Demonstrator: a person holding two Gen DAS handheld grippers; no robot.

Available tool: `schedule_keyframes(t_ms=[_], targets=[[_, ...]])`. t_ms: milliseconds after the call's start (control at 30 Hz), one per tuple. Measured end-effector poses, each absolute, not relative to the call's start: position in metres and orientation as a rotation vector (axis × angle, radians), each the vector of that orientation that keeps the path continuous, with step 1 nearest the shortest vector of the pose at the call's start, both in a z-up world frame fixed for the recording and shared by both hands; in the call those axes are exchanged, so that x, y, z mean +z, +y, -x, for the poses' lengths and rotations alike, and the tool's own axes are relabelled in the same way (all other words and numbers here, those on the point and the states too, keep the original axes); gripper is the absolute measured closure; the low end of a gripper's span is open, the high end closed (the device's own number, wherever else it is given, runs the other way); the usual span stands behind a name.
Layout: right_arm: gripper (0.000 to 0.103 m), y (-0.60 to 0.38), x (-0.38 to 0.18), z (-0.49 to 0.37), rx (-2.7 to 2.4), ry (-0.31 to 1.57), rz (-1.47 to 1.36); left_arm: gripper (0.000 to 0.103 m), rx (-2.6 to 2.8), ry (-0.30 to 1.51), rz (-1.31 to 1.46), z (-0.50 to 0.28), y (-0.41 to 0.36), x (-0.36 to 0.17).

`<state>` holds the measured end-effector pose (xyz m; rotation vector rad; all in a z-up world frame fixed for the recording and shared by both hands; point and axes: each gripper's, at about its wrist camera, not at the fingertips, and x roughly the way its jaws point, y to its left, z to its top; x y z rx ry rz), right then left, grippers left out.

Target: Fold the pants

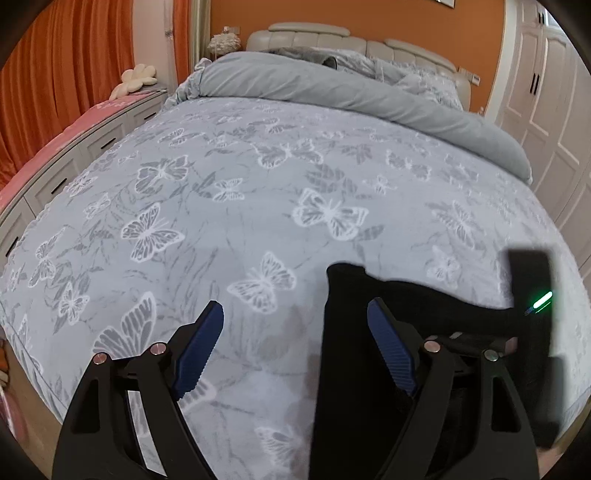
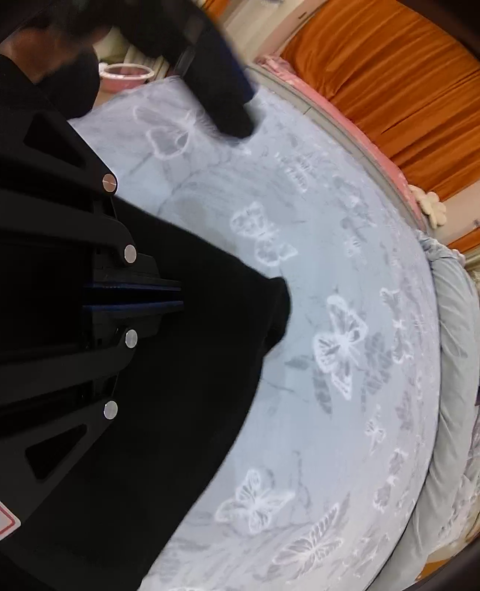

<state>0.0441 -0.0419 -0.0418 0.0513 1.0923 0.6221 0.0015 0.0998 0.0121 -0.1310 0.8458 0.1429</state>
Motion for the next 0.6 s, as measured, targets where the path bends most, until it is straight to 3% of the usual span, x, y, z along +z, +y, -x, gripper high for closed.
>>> schedule_keyframes(t_ms=[100, 167, 367, 400, 467, 600], targets=[[0.098, -0.075, -0.016, -0.034, 0.593, 1.032, -0.120, 0.024, 0.126, 0.854, 0.118, 0.004, 0.097, 0.009], [0.096, -0.098, -0.006, -0.025, 0.521, 0.986, -0.087, 0.018, 0.120, 0.850, 0.097, 0.008, 0.093, 0.009], [0.090, -0.181, -0.015, -0.020, 0.275, 1.008, -0.147, 0.017, 0.103, 0.851, 0.065, 0.013, 0.082, 0.005], [0.087, -0.192, -0.015, -0.018, 0.258, 1.007, -0.162, 0.017, 0.098, 0.855, 0.061, 0.014, 0.080, 0.003], [0.072, -0.204, -0.016, -0.015, 0.235, 1.003, -0.170, 0.017, 0.099, 0.857, 0.046, 0.014, 0.075, 0.001], [0.070, -0.225, -0.021, -0.005, 0.219, 1.016, -0.152, 0.017, 0.091, 0.875, 0.021, 0.011, 0.063, -0.007]])
